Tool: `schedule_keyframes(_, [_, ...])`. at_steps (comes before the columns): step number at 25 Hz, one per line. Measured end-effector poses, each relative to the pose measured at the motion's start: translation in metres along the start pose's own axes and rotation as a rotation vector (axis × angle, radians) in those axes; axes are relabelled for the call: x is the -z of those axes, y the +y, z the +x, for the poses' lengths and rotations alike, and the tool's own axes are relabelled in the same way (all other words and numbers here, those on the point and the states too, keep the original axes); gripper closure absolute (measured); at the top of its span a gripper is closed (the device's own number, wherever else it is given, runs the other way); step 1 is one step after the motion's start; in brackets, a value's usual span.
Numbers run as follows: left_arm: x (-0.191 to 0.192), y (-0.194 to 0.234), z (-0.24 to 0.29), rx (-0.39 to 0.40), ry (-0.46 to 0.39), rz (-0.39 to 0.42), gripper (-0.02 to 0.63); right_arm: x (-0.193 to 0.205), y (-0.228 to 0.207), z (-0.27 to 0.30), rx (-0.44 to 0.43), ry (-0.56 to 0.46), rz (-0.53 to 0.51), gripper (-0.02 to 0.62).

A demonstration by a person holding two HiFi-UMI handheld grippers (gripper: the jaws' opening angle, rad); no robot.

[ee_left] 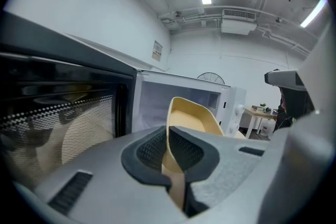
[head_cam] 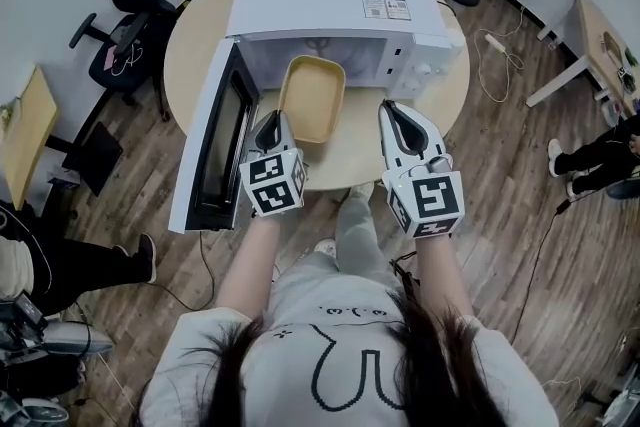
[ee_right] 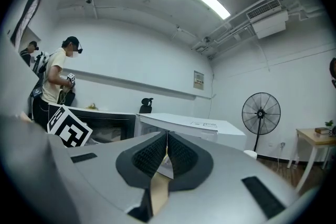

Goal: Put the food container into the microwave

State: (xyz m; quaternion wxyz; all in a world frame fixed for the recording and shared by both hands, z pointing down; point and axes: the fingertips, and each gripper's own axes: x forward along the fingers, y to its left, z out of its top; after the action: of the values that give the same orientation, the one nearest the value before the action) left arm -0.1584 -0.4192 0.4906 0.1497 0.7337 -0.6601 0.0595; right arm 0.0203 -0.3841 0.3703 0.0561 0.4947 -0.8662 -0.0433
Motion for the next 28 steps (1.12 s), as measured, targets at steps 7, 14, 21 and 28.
schedule_keyframes(7, [-0.001,-0.004,0.044,-0.001,0.025,-0.015,0.586,0.008,-0.012,0.020,-0.024,0.005,0.007,0.565])
schedule_keyframes(14, [-0.008,0.001,0.085,-0.032,0.028,-0.090,0.586,0.020,-0.027,0.040,-0.027,0.013,0.045,0.565])
schedule_keyframes(21, [-0.014,0.009,0.126,-0.054,0.047,-0.162,0.586,0.021,-0.037,0.058,-0.033,0.016,0.057,0.565])
schedule_keyframes(28, [-0.012,0.010,0.165,-0.055,0.068,-0.232,0.586,0.027,-0.042,0.061,-0.044,0.029,0.072,0.565])
